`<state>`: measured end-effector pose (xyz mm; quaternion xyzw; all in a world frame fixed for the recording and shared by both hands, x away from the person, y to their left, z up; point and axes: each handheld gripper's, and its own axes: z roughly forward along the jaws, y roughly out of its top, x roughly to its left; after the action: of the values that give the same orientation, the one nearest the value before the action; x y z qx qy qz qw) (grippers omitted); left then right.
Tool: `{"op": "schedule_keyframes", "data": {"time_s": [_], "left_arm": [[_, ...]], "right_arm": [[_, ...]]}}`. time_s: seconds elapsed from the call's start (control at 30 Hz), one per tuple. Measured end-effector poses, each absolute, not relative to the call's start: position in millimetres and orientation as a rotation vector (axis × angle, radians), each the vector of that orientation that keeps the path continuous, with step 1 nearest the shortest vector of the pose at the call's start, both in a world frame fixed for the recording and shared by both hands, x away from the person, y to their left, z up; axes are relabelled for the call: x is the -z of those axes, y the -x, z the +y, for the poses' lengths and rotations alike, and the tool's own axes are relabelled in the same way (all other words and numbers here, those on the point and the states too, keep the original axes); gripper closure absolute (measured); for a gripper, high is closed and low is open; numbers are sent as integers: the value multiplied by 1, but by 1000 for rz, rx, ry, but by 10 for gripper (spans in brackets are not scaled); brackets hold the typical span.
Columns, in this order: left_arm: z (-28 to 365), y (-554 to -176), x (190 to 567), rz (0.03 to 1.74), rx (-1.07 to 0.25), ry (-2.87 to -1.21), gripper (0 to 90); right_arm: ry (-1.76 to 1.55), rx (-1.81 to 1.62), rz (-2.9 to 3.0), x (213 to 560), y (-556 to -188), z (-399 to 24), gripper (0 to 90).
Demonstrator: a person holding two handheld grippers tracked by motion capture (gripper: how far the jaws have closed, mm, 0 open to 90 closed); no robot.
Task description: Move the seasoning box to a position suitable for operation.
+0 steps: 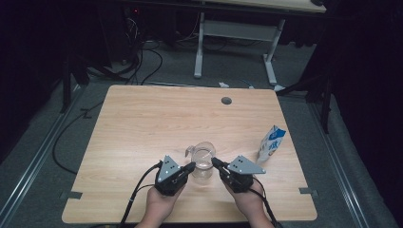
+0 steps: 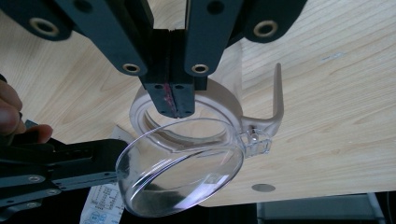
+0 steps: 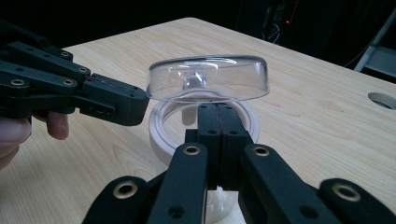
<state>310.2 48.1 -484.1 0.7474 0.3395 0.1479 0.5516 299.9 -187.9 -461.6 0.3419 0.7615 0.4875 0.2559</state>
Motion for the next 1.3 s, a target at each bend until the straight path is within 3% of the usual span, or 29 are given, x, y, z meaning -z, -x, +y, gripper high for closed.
{"op": "schedule_keyframes", "data": {"time_s": [1.3], "left_arm": [[53, -319, 471, 842, -367, -1686, 897]], "right_arm": [[-970, -1365, 2075, 476, -308, -192, 900]]}}
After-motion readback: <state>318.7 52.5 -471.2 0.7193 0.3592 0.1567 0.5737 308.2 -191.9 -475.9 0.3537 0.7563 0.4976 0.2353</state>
